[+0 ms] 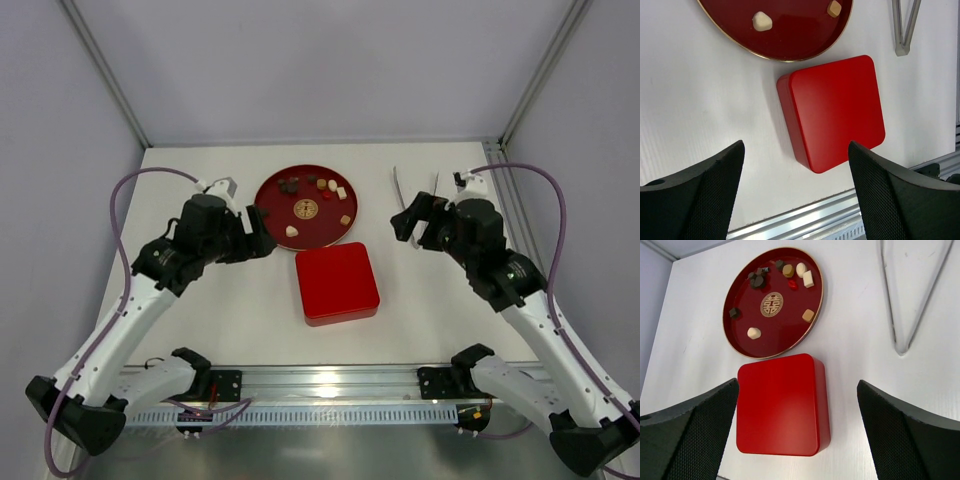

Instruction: Pack the chocolate

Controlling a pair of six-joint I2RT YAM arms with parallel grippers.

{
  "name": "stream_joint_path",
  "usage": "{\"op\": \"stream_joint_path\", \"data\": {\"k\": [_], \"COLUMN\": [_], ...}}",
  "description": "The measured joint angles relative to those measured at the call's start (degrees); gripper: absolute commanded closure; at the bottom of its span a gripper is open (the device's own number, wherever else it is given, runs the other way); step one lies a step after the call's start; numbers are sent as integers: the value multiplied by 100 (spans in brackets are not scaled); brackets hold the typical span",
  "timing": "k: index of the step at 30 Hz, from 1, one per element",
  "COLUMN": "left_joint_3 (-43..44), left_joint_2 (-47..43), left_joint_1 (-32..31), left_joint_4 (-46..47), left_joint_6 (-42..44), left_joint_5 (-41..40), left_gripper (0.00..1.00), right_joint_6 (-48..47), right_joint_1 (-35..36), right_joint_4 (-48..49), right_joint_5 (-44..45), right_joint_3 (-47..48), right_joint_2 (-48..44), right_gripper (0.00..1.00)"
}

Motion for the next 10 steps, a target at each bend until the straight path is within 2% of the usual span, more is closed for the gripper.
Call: {"op": "stream_joint_path", "data": {"k": [10], "left_joint_3": [140], "left_joint_2": [-282], "left_joint_1": [-2], "left_joint_4": [-450], "left_joint_6": [326], "left_joint_5": [-136], "left_gripper": [16], "right_joint_6": [-70], "right_joint_1": [0], "right_joint_4": [-461], "right_joint_5": [546], "right_joint_3": [-345], "right_joint_2": [-787], "right_gripper": [0]}}
